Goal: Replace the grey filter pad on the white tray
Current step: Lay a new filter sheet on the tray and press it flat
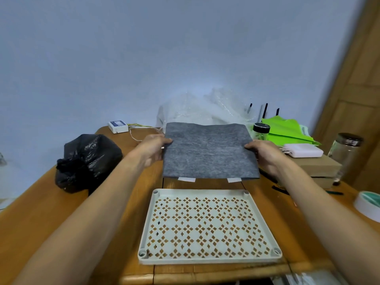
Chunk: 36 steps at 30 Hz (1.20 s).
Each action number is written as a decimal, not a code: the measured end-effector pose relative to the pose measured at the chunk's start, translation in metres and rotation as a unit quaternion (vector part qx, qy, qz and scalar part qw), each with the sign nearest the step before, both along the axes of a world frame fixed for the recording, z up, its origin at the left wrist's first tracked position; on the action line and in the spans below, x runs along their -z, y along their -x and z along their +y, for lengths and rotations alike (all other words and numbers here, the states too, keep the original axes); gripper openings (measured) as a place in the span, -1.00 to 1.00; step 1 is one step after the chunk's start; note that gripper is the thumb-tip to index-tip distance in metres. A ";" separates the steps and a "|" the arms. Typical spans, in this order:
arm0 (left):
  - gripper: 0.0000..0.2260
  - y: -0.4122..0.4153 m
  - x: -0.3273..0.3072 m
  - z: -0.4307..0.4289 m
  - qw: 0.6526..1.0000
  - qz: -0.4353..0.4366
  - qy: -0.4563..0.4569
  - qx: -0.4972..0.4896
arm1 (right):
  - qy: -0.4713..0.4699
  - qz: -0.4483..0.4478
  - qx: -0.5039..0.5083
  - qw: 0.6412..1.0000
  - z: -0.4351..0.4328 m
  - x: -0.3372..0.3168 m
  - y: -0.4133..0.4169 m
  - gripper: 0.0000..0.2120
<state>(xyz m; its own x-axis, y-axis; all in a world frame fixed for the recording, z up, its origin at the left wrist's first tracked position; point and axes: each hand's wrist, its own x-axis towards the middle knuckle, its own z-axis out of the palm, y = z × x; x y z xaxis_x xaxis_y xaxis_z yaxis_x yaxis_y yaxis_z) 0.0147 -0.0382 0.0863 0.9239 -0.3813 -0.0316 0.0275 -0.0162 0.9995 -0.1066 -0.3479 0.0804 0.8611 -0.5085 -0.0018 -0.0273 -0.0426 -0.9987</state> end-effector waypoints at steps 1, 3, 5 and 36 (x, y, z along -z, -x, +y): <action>-0.82 0.005 0.000 0.002 1.000 0.006 -0.011 0.006 | 0.000 0.005 0.001 1.000 0.001 -0.001 0.005 -0.90; -0.86 0.018 0.002 0.006 0.999 0.016 -0.033 0.018 | -0.003 0.015 -0.004 1.000 0.005 0.000 0.017 -0.92; -0.88 0.029 0.005 0.012 0.998 0.028 -0.048 0.027 | -0.014 0.026 -0.017 0.999 0.009 0.002 0.030 -0.92; -0.67 0.054 0.105 0.049 0.864 -0.225 -0.441 -0.088 | 0.298 0.115 -0.013 0.948 0.070 0.092 0.051 -0.65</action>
<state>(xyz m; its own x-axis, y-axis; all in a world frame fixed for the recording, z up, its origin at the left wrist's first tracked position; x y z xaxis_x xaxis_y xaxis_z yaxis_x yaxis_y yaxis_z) -0.0394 0.0111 -0.0182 0.9594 -0.2447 0.1400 -0.2817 -0.8125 0.5104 -0.1573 -0.2777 -0.0113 0.8853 -0.4564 0.0887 -0.2328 -0.6003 -0.7651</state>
